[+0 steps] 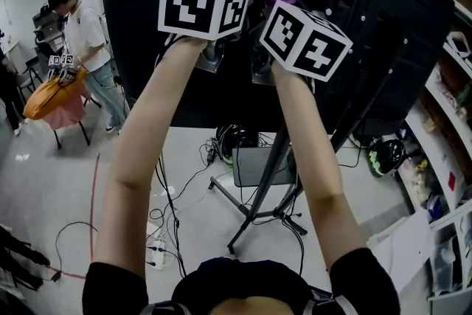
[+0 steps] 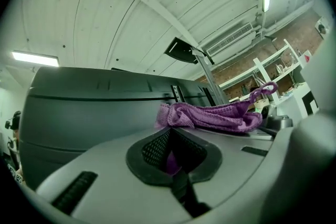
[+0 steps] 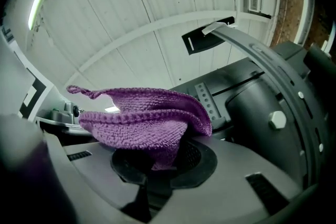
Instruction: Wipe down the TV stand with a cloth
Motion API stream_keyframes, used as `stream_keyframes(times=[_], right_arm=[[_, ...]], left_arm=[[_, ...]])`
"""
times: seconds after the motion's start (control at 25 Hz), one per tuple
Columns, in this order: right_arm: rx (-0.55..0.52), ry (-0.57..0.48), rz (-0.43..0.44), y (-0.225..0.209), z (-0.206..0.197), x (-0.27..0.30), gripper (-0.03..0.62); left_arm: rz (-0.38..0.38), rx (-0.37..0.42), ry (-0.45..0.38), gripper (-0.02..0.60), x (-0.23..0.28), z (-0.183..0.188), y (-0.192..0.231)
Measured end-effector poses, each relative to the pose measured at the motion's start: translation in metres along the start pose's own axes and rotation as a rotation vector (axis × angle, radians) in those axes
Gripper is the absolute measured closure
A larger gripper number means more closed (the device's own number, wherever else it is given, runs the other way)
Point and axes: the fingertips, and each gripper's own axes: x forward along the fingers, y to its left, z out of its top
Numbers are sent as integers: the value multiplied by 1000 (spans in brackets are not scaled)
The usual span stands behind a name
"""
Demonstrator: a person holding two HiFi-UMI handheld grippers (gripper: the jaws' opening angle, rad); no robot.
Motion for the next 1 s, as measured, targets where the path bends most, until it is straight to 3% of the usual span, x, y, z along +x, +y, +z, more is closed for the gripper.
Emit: stream_keyframes(times=[0.28, 0.56, 0.72, 1.0], right_arm=[[26, -25, -75, -29, 7, -15, 530], [7, -11, -46, -23, 8, -18, 530], [15, 7, 4, -15, 2, -15, 530], [5, 73, 153, 57, -48, -13, 530]], left_arm=[[-41, 24, 13, 575, 23, 4, -28], [-3, 23, -3, 576, 16, 5, -27], [42, 45, 1, 576, 9, 1, -21], [148, 1, 38, 575, -54, -42, 21]])
